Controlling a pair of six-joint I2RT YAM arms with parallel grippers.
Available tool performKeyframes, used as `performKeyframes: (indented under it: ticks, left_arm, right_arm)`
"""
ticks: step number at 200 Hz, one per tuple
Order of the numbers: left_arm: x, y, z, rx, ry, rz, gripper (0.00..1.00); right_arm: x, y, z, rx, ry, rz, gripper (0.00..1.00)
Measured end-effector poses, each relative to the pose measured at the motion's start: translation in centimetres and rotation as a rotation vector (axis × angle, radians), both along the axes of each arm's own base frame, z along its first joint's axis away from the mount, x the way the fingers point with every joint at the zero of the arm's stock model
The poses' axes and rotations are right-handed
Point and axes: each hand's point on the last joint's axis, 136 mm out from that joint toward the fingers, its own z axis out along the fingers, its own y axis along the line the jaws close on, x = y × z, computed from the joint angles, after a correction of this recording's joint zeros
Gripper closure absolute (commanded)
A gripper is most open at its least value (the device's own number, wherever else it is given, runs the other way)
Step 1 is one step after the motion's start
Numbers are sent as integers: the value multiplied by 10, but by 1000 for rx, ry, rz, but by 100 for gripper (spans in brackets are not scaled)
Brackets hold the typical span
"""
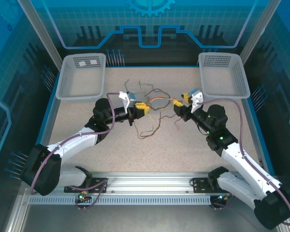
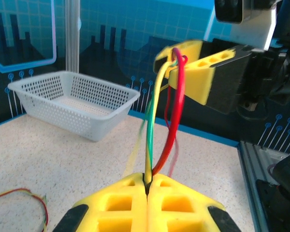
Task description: Untangle the cables
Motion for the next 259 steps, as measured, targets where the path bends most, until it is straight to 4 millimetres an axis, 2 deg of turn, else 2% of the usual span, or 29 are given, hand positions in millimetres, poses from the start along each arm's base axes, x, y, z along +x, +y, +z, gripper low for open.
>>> performKeyframes:
  ticks: [27, 51, 56, 74, 81, 97, 122, 168, 180, 207, 224, 259]
  left_arm:
    - [4, -13, 8, 47, 2, 40, 100]
    - [4, -16, 21, 58, -26, 78, 100]
    - [5, -15, 23, 59, -29, 88, 100]
    - [9, -14, 25, 64, -29, 113, 100]
    - [10, -14, 25, 69, -26, 119, 100]
    - [11, -13, 22, 78, -20, 126, 100]
    - [12, -14, 20, 98, -18, 129, 100]
    - [6, -21, 24, 116, -44, 102, 100]
    - [5, -22, 24, 123, -50, 93, 100]
    - [0, -26, 19, 140, -54, 71, 100]
    - [-2, -29, 17, 148, -56, 61, 100]
    - [-4, -31, 12, 163, -54, 49, 100]
  right_arm:
    - [6, -4, 0, 3, 27, -36, 19]
    - [3, -13, 10, 27, 10, -76, 17]
    - [1, -15, 14, 31, 1, -82, 11]
    - [-11, -21, 34, 55, -60, -88, 9]
    - [-17, -23, 42, 60, -88, -81, 1]
    - [-31, -21, 56, 52, -149, -40, 0]
    - [-45, -12, 61, 8, -203, 38, 0]
    - [-51, 27, 42, -159, -208, 197, 8]
    - [-50, 36, 42, -192, -220, 223, 12]
    - [-50, 50, 50, -242, -264, 258, 14]
    - [-51, 56, 56, -272, -290, 277, 19]
    - [-46, 64, 66, -324, -317, 295, 39]
